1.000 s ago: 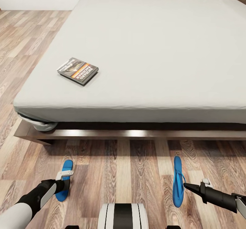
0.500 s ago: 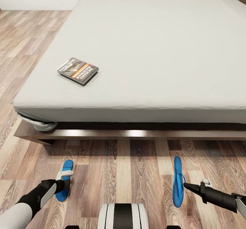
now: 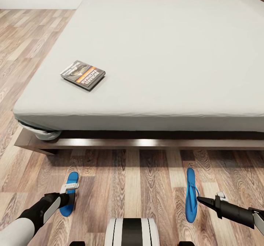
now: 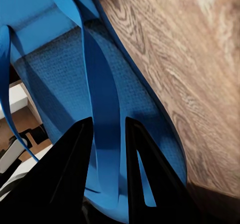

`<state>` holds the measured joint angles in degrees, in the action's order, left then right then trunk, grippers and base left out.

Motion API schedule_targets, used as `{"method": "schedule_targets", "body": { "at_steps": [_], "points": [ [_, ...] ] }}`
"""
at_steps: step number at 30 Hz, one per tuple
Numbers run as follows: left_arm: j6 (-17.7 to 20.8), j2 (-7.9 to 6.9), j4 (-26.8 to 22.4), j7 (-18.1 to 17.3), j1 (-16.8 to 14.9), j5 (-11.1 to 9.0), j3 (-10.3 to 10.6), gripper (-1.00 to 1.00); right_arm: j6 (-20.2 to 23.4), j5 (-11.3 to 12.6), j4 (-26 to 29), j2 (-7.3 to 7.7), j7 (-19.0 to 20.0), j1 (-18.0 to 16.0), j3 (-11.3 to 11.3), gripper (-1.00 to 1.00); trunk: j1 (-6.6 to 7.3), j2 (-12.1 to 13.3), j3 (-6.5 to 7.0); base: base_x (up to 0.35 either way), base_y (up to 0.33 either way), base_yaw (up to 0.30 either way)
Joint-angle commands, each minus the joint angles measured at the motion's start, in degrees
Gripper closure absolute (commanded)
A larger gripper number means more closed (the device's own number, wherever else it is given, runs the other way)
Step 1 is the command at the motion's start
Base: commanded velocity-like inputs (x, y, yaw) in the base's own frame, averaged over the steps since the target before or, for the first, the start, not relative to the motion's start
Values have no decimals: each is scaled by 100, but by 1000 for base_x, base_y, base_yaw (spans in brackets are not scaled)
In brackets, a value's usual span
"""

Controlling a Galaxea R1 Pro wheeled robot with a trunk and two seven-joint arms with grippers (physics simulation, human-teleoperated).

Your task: In the bedroom, move the book from the bed onto either nightstand, and place the two sandals side by side next to the bed.

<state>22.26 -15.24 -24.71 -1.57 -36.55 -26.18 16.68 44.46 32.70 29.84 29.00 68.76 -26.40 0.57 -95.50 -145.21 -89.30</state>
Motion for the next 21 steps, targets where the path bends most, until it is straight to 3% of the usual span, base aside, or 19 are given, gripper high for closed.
{"method": "schedule_targets", "body": {
  "at_steps": [1,9,10,21],
  "points": [
    [24,-5,-8,-18,-1,-5,20,100,46,17,-2,0,17,-1,5,100,1,-1,-3,0,0,0],
    [24,-5,-8,-18,-1,-9,20,100,47,17,-1,0,17,-2,10,100,1,-1,-3,0,0,0],
    [24,-5,-8,-18,-1,-9,20,-100,48,17,-1,0,16,-3,8,100,1,-1,-3,0,0,0],
    [24,-4,-8,-18,-1,-7,20,-100,45,17,2,0,16,-1,6,100,1,-1,-3,0,0,0]
  ]
}}
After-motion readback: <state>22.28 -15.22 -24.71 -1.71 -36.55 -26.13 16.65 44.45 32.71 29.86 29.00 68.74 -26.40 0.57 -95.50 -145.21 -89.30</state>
